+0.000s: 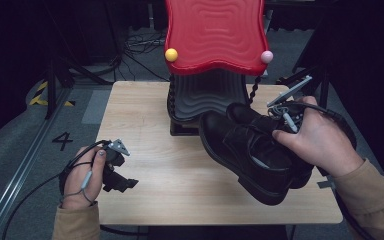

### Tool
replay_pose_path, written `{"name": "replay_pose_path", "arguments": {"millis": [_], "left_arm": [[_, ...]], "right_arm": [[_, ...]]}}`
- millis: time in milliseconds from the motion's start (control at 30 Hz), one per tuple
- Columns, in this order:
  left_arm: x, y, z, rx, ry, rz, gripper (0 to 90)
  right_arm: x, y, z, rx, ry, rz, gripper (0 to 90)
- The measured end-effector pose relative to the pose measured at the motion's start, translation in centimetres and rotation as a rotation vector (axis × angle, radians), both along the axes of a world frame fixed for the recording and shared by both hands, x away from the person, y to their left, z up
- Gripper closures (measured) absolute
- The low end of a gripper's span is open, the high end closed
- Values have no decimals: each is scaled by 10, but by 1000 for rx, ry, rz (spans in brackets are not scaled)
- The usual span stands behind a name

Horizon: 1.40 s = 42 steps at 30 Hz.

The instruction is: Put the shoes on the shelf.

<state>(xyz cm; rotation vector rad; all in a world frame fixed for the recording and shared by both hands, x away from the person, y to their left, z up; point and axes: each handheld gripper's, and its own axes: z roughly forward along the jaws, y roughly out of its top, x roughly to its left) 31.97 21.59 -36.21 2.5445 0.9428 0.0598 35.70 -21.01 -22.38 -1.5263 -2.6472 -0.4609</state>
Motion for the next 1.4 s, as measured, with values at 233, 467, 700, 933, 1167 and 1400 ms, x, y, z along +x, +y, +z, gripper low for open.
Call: {"name": "replay_pose_path", "arguments": {"millis": [233,467,700,933,1167,1400], "left_arm": [[-2,2,1,0,-7,13,172],[-7,7,-1,1,2,37,172],[-11,11,-1,0,-4,52,172],[-13,14,-1,-4,-3,57,172],[-9,15,-2,-6,-7,51,172],[-4,13,-1,-15,-12,38,171]], "right_arm": [[-1,-3,25,14,-12,-9,818],[-1,-3,45,16,-30,-11,818],[0,-1,62,11,-37,-1,819],[1,2,78,2,-41,9,819],[6,3,98,11,-36,7,819],[7,6,112,8,-10,6,819]]}}
